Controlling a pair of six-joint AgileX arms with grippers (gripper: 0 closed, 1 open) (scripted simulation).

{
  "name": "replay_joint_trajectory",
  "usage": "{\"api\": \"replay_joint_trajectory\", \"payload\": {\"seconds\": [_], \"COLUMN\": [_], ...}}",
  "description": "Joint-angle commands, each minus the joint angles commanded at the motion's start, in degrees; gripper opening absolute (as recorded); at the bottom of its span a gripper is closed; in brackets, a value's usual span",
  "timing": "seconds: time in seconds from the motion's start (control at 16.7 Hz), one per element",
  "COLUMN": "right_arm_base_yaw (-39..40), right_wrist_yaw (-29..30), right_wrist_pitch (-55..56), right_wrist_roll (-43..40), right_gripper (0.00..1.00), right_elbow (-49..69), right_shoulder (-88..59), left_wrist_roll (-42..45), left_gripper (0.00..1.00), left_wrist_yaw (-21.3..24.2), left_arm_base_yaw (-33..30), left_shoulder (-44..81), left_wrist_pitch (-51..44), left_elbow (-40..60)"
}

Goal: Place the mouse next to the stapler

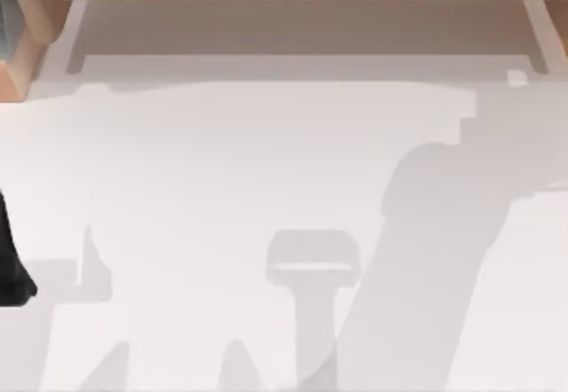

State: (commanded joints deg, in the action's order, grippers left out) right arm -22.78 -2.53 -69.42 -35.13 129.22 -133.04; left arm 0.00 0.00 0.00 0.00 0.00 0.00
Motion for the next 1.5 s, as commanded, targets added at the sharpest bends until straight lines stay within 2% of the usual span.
{"api": "replay_joint_trajectory", "payload": {"seconds": [0.36, 1.14, 1.5], "right_arm_base_yaw": [-3.65, -17.69, -23.52], "right_wrist_yaw": [0.31, -0.70, -1.69], "right_wrist_pitch": [5.08, 13.49, 15.97], "right_wrist_roll": [-3.13, -9.54, -11.41], "right_gripper": [0.00, 0.00, 0.00], "right_elbow": [-17.05, -71.13, -90.26], "right_shoulder": [18.49, 53.13, 63.53], "left_wrist_roll": [0.00, 0.00, 0.00], "left_gripper": [1.00, 1.00, 1.00], "left_wrist_yaw": [0.00, 0.00, 0.00], "left_arm_base_yaw": [0.00, 0.00, 0.00], "left_shoulder": [0.00, 0.00, 0.00], "left_wrist_pitch": [0.00, 0.00, 0.00], "left_elbow": [0.00, 0.00, 0.00]}}
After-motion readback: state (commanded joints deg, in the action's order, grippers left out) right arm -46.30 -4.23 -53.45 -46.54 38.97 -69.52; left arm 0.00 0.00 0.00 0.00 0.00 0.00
